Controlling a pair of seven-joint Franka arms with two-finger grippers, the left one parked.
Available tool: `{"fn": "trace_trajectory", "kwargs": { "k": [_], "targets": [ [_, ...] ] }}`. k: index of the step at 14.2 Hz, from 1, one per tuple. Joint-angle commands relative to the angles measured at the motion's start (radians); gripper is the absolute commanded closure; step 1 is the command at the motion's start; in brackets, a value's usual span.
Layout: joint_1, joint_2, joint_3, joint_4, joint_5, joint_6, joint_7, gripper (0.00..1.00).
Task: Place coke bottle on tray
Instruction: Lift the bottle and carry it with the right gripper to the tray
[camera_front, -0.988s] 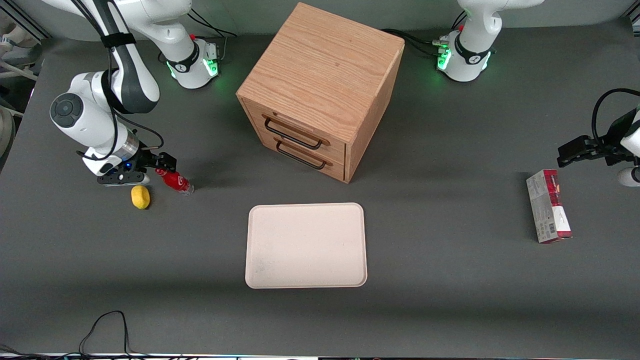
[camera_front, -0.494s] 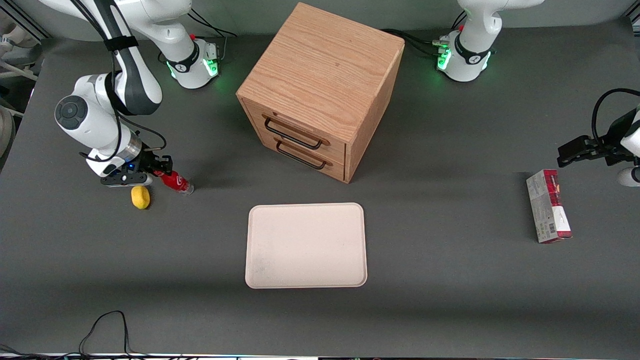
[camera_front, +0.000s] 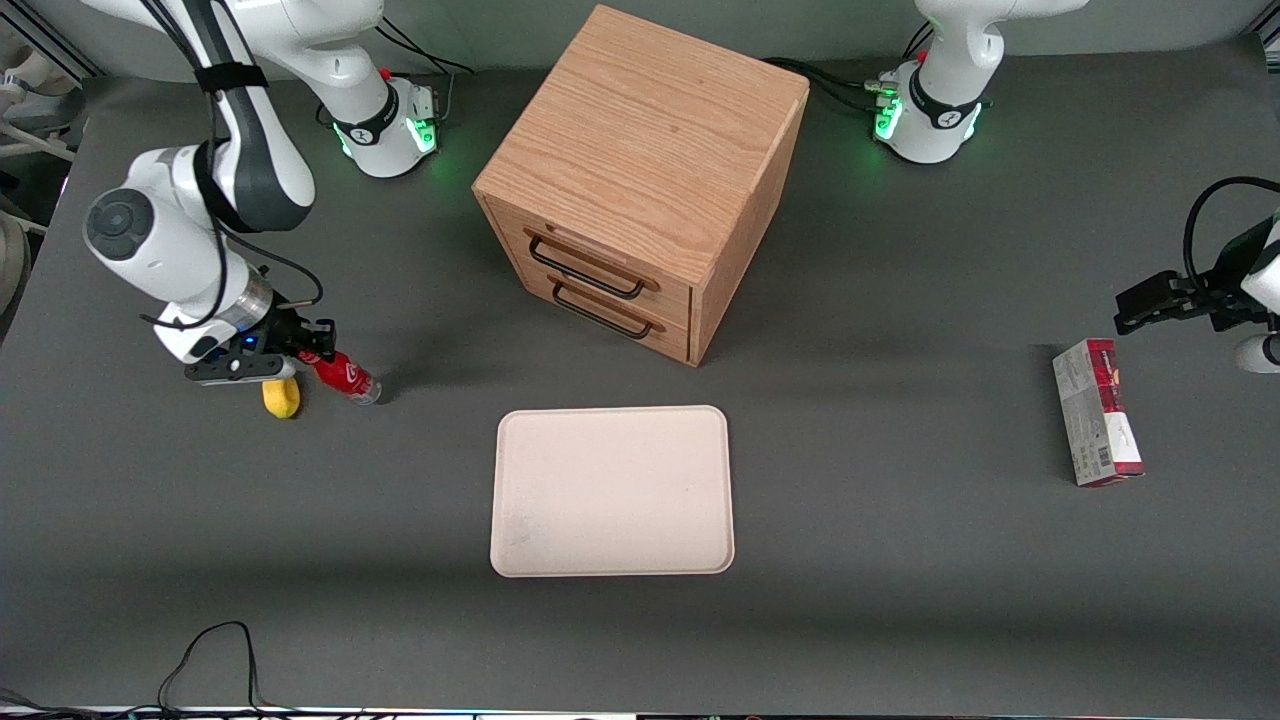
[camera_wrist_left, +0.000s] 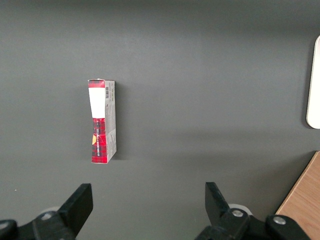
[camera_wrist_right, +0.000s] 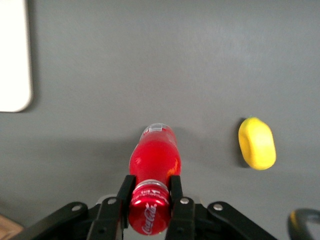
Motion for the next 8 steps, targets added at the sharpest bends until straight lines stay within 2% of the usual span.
{"fn": "trace_trajectory", "kwargs": {
  "k": [1,6,8],
  "targets": [
    [0.006,0.111,0.022,0.358,0.030,-0.284,0.012,0.90],
    [0.005,0.308,0.039,0.888,0.030,-0.656,0.010,0.89],
    [0.005,0.397,0.054,1.061,0.029,-0.742,0.010,0.88]
  ]
}}
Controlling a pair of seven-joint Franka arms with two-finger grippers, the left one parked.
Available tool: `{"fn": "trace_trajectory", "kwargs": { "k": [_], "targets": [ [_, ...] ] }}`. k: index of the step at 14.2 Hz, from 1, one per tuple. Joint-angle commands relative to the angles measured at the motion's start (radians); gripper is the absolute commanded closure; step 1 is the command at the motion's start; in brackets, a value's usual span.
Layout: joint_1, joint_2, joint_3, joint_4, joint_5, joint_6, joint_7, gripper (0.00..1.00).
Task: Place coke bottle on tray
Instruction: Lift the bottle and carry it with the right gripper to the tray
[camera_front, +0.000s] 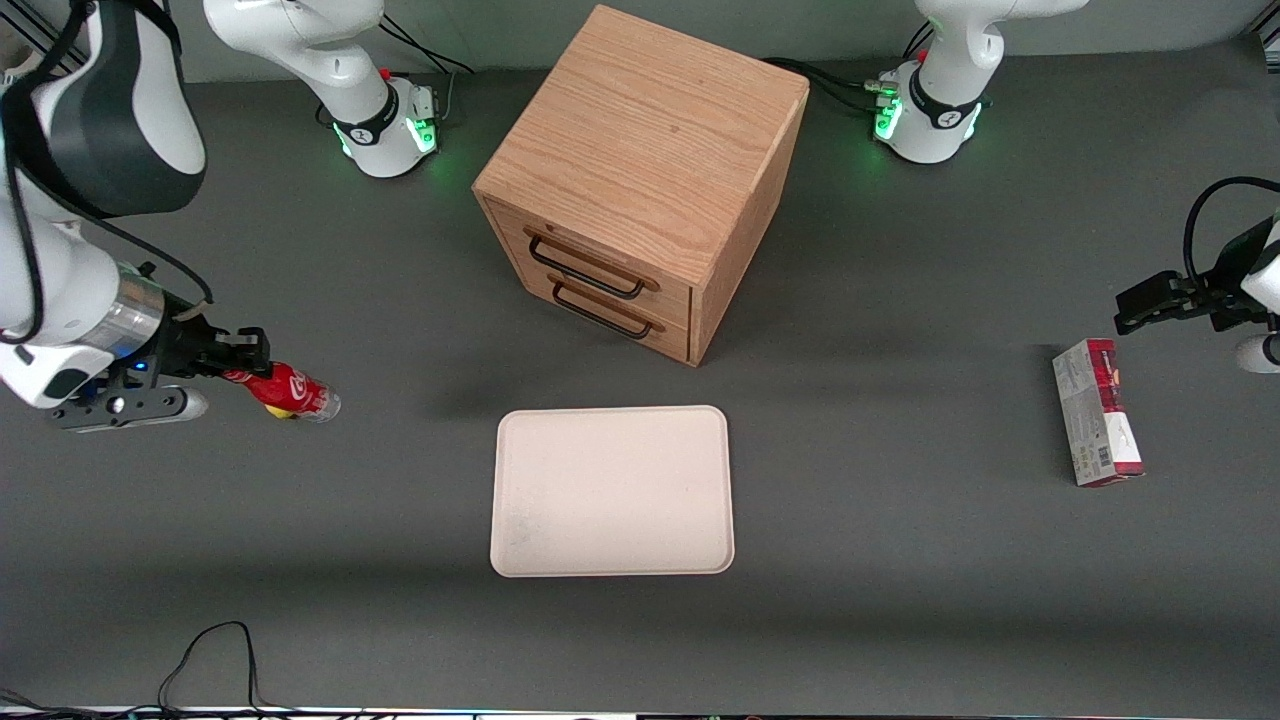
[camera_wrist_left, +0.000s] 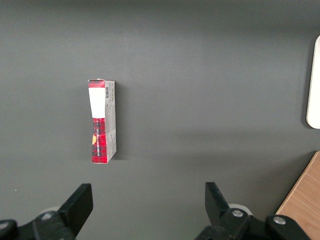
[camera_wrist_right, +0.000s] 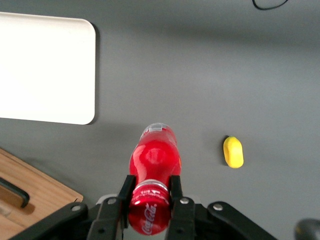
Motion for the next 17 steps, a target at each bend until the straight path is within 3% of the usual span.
{"fn": "trace_trajectory", "kwargs": {
  "k": [1,5,10,17],
  "targets": [
    [0.003,0.186,0.036,0.320,0.015,-0.113,0.011,0.88],
    [0.006,0.427,0.165,0.590,0.003,-0.045,0.126,0.87],
    [0.028,0.562,0.335,0.605,-0.069,0.195,0.203,0.83],
    [0.098,0.708,0.395,0.595,-0.340,0.347,0.171,0.79]
  ]
}}
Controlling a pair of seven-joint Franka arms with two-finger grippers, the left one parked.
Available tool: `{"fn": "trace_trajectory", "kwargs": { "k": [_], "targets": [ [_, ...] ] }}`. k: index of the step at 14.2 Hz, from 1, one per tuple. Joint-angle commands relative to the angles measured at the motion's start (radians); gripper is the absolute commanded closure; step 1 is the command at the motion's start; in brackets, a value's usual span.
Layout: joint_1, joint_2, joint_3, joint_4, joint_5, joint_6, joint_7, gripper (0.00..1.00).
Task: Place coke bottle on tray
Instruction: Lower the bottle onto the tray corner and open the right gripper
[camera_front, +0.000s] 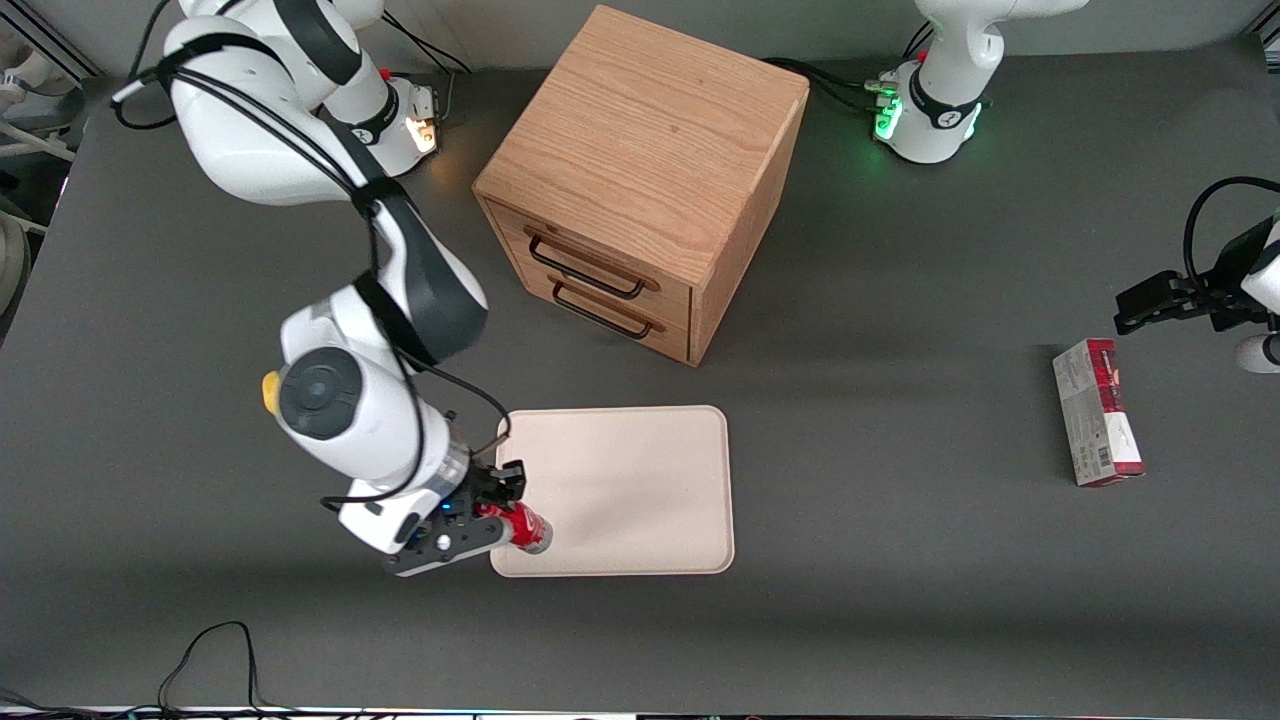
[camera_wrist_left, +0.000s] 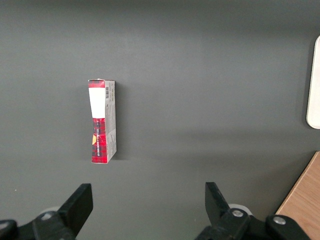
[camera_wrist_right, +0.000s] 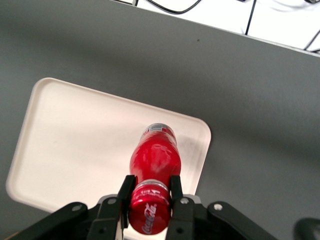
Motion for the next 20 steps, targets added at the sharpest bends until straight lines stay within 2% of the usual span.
{"fn": "trace_trajectory", "kwargs": {
  "k": [1,8,13,15,16,17,20],
  "targets": [
    [0.005,0.069,0.038,0.054,-0.106,0.045,-0.032,0.77],
    [-0.012,0.066,0.038,-0.004,-0.102,0.063,-0.063,0.67],
    [-0.032,0.046,0.038,-0.069,-0.102,0.063,-0.062,0.66],
    [-0.036,0.026,0.040,-0.089,-0.100,0.037,-0.062,0.58],
    [-0.036,0.021,0.039,-0.093,-0.100,0.027,-0.054,0.39],
    [-0.036,0.015,0.038,-0.095,-0.099,0.019,-0.042,0.01],
    [-0.036,0.014,0.038,-0.093,-0.092,0.016,-0.025,0.00]
  ]
}}
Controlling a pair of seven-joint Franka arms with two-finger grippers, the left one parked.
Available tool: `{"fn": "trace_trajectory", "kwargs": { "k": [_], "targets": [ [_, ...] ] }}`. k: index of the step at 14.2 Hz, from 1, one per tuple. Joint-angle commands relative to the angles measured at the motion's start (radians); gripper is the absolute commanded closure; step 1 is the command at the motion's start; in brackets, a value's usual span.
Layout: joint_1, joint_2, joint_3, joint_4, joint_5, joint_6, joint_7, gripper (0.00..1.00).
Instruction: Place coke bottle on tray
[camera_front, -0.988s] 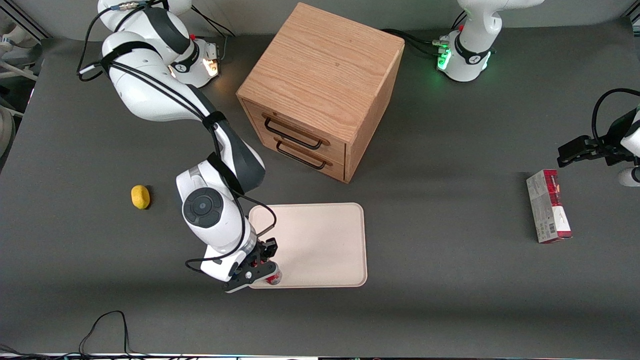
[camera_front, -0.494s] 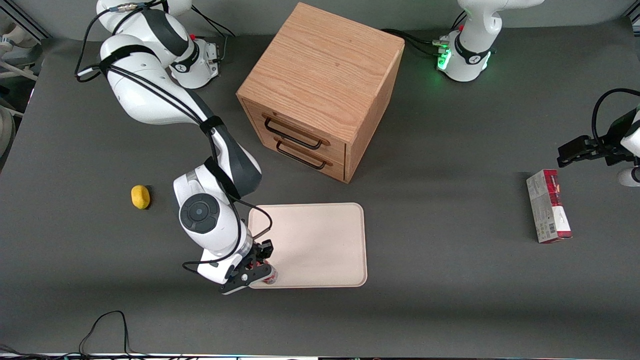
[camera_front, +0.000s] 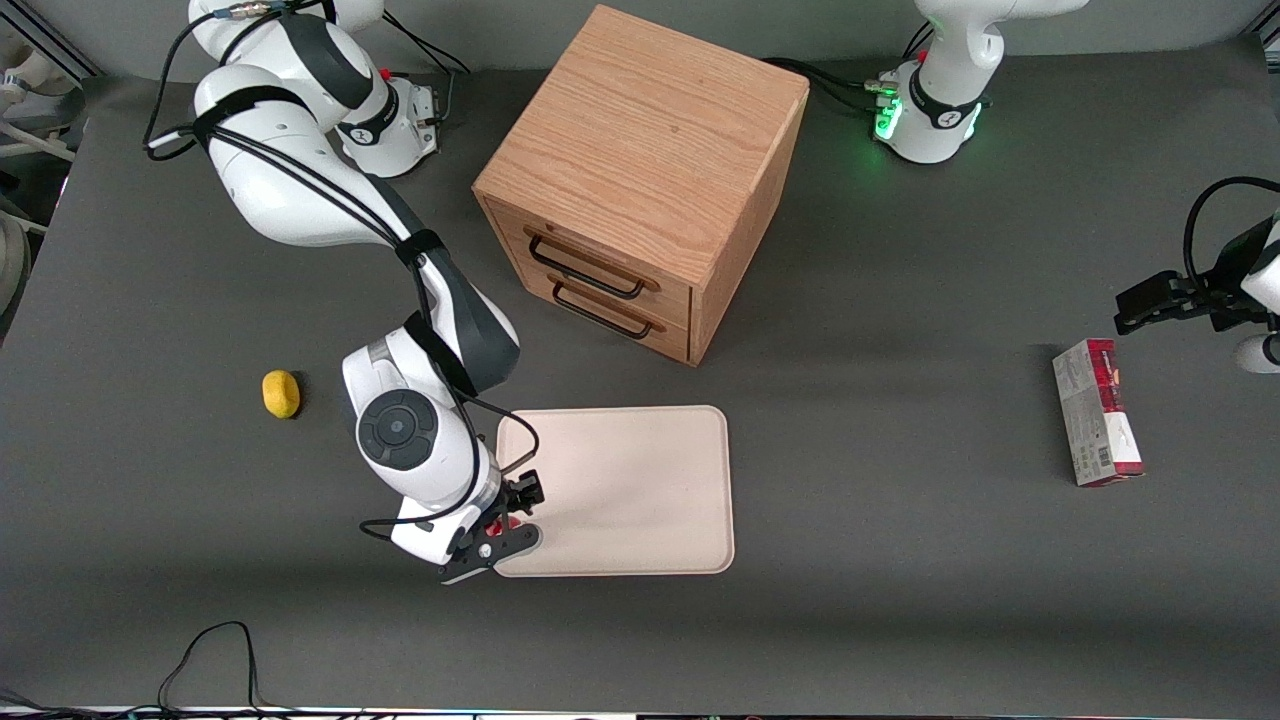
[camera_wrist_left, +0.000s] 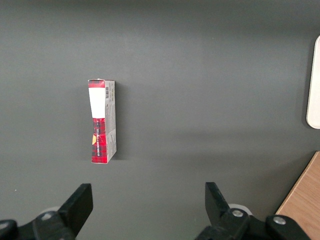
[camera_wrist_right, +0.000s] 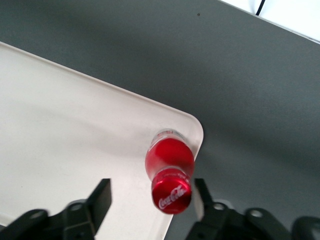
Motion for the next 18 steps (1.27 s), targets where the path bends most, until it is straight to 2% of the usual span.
{"fn": "trace_trajectory", "kwargs": {
  "k": [1,3,6,8,10,11,15,16,18],
  "targets": [
    [-0.013,-0.055,0.014,-0.052,-0.008,-0.011,0.021,0.00],
    [-0.028,-0.096,0.010,-0.055,0.062,-0.016,0.018,0.00],
    [-0.097,-0.272,-0.003,-0.172,0.170,-0.104,0.003,0.00],
    [-0.125,-0.451,-0.080,-0.357,0.245,-0.117,-0.005,0.00],
    [-0.118,-0.638,-0.204,-0.557,0.390,-0.114,-0.011,0.00],
    [-0.117,-0.723,-0.244,-0.654,0.408,-0.111,-0.026,0.00],
    [-0.114,-0.996,-0.385,-0.961,0.408,-0.109,-0.123,0.00],
    [-0.113,-1.044,-0.396,-0.999,0.394,-0.111,-0.124,0.00],
    [-0.113,-1.079,-0.399,-1.007,0.307,-0.146,-0.121,0.00]
  ]
}}
